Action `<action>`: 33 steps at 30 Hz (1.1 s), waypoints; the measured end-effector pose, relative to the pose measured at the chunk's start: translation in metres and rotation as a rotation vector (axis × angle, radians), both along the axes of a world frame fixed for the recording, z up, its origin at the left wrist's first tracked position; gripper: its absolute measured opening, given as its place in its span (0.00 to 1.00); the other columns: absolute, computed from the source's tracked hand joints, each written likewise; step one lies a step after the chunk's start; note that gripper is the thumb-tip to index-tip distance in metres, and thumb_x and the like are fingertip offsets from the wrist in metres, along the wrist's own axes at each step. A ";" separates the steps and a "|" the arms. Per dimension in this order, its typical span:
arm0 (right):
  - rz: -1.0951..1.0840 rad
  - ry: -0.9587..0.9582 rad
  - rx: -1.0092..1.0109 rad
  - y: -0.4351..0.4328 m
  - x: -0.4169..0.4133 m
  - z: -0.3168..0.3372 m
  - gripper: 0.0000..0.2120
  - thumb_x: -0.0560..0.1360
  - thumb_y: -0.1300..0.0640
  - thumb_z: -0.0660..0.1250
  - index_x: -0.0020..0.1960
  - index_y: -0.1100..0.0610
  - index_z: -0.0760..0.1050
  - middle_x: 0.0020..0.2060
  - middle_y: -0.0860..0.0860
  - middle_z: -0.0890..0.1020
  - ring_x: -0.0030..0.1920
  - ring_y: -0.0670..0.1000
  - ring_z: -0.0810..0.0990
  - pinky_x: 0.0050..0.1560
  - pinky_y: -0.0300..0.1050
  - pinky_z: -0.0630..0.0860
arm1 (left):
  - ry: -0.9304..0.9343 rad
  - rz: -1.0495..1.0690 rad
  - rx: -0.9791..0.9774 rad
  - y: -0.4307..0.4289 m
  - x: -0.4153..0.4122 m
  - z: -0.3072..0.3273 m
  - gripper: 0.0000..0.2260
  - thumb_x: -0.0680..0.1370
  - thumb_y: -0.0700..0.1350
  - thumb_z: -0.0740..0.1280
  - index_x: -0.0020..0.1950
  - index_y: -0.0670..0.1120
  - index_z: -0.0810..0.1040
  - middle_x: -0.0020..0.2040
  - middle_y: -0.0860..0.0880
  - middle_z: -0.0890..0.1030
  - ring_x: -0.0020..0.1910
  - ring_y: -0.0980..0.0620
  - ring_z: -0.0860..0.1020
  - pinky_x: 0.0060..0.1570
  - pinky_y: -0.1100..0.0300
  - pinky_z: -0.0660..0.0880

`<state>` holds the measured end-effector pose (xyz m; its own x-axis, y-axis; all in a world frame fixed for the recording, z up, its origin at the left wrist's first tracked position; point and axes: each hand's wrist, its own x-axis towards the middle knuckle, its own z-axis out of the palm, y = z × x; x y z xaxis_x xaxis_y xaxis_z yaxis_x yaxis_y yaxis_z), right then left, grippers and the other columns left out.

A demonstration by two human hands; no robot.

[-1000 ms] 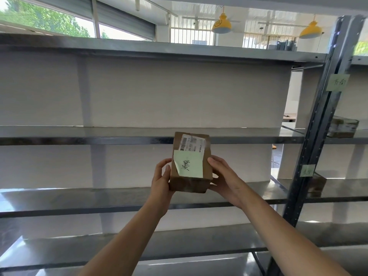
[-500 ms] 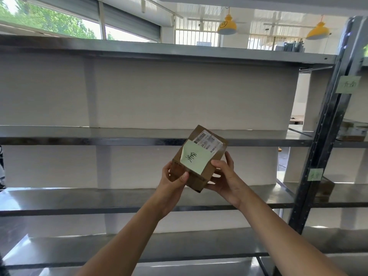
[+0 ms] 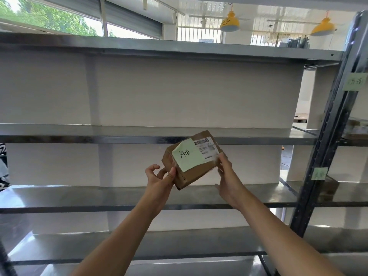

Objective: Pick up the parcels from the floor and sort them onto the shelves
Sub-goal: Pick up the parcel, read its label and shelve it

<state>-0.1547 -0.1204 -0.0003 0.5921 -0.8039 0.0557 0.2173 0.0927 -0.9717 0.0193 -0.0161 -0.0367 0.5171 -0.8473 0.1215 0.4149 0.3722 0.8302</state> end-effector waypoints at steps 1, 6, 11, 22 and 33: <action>-0.018 0.021 -0.018 -0.002 0.000 -0.003 0.22 0.75 0.30 0.53 0.63 0.41 0.62 0.71 0.44 0.61 0.78 0.49 0.51 0.78 0.60 0.45 | -0.012 0.017 -0.012 0.001 0.001 0.001 0.17 0.77 0.41 0.68 0.59 0.52 0.63 0.65 0.38 0.77 0.63 0.39 0.77 0.63 0.48 0.75; -0.061 -0.021 -0.011 -0.012 -0.001 -0.016 0.24 0.81 0.37 0.47 0.68 0.51 0.63 0.71 0.50 0.71 0.74 0.51 0.65 0.78 0.56 0.53 | -0.199 0.085 -0.056 0.002 0.000 0.006 0.09 0.74 0.45 0.67 0.49 0.44 0.71 0.60 0.39 0.80 0.55 0.43 0.80 0.49 0.51 0.76; -0.061 -0.106 0.021 -0.025 -0.002 -0.012 0.18 0.83 0.46 0.54 0.62 0.56 0.73 0.58 0.53 0.82 0.65 0.53 0.76 0.69 0.52 0.68 | -0.273 0.112 -0.068 -0.004 -0.002 0.006 0.02 0.80 0.41 0.63 0.51 0.43 0.71 0.57 0.42 0.82 0.50 0.49 0.83 0.44 0.58 0.80; 0.040 -0.089 -0.097 -0.059 -0.019 0.000 0.16 0.83 0.54 0.58 0.67 0.56 0.76 0.57 0.52 0.85 0.62 0.52 0.81 0.62 0.47 0.74 | -0.272 0.307 0.041 -0.024 -0.028 0.010 0.10 0.83 0.42 0.62 0.64 0.43 0.74 0.60 0.45 0.84 0.61 0.43 0.81 0.64 0.44 0.76; 0.289 -0.186 -0.110 -0.073 0.003 0.001 0.19 0.85 0.59 0.55 0.74 0.53 0.70 0.65 0.51 0.81 0.65 0.50 0.79 0.58 0.40 0.79 | -0.218 0.518 0.020 -0.005 -0.040 0.023 0.12 0.84 0.42 0.60 0.65 0.50 0.78 0.61 0.45 0.83 0.61 0.46 0.81 0.59 0.53 0.77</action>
<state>-0.1513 -0.1933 0.0009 0.7656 -0.5880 0.2609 0.3717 0.0733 -0.9254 -0.0204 -0.0211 -0.0136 0.8311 -0.4922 0.2589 -0.0005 0.4648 0.8854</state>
